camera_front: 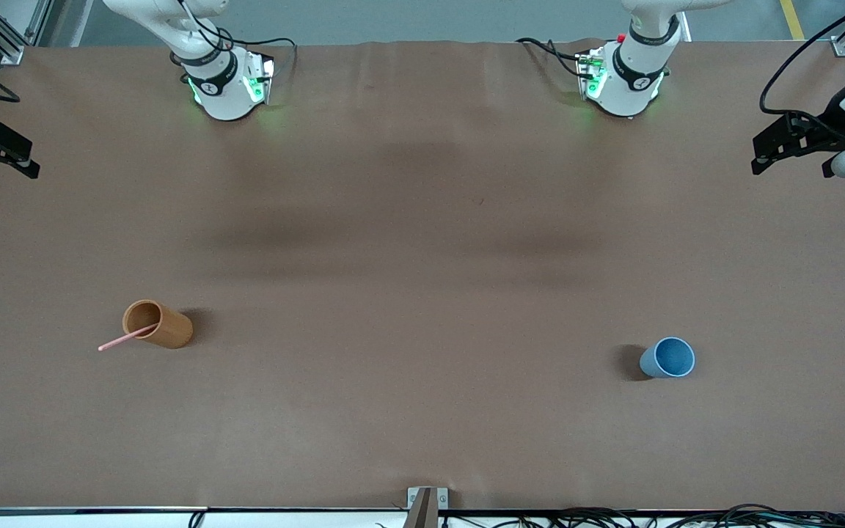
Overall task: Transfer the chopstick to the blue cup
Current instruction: 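Reach the right gripper toward the pink straw while the left gripper reaches the blue cup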
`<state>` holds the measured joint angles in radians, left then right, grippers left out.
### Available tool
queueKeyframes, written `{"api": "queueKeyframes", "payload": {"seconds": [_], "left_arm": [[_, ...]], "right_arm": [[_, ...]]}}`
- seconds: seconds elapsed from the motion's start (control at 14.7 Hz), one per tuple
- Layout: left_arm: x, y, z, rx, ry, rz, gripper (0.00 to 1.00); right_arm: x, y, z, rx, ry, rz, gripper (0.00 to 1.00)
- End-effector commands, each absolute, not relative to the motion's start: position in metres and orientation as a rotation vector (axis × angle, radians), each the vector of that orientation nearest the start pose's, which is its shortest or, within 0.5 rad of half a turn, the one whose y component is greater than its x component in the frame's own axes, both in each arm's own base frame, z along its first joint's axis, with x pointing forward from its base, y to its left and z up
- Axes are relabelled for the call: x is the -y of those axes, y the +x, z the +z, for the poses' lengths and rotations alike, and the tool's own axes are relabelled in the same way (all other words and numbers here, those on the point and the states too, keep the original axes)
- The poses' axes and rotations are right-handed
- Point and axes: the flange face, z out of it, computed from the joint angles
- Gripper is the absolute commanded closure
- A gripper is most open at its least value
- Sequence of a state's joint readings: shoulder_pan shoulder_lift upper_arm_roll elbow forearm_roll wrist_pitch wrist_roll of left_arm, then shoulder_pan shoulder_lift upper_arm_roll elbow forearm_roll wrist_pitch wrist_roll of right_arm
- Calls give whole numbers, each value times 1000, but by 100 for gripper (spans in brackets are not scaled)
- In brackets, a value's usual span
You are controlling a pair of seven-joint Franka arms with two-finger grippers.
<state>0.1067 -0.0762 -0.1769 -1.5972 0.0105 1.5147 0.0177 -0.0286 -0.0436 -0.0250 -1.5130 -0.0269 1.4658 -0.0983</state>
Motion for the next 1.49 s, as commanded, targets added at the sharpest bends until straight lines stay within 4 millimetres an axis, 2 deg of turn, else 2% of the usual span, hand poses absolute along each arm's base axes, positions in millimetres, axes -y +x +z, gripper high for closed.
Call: {"api": "queueKeyframes", "payload": {"seconds": [0.0, 0.14, 0.27, 0.41, 0.61, 0.75, 0.88, 1.02, 1.22, 1.43], "left_arm": [[36, 525, 652, -119, -3125, 8, 0], [36, 526, 655, -120, -3117, -1, 0], [31, 537, 656, -113, -3118, -14, 0], [25, 550, 643, -113, -3124, 18, 0], [16, 577, 610, -81, -3133, 30, 0], [-8, 599, 579, -31, -3129, 19, 0], [-10, 616, 552, -29, -3138, 20, 0], [-10, 632, 518, -33, -3146, 21, 0], [-9, 647, 453, -42, -3155, 30, 0], [-9, 664, 394, -42, -3172, 37, 0]], "right_arm": [[30, 526, 666, 52, -3159, 14, 0], [31, 527, 665, 56, -3156, 11, 0], [31, 527, 665, 60, -3157, 2, 0], [31, 527, 665, 63, -3157, 2, 0], [33, 529, 662, 63, -3156, 7, 0], [36, 543, 644, 56, -3157, 36, 0], [38, 561, 625, 55, -3160, 27, 0], [40, 588, 593, 55, -3162, 10, 0], [45, 625, 547, 50, -3169, -55, 0], [48, 652, 498, 53, -3180, -51, 0]]}}
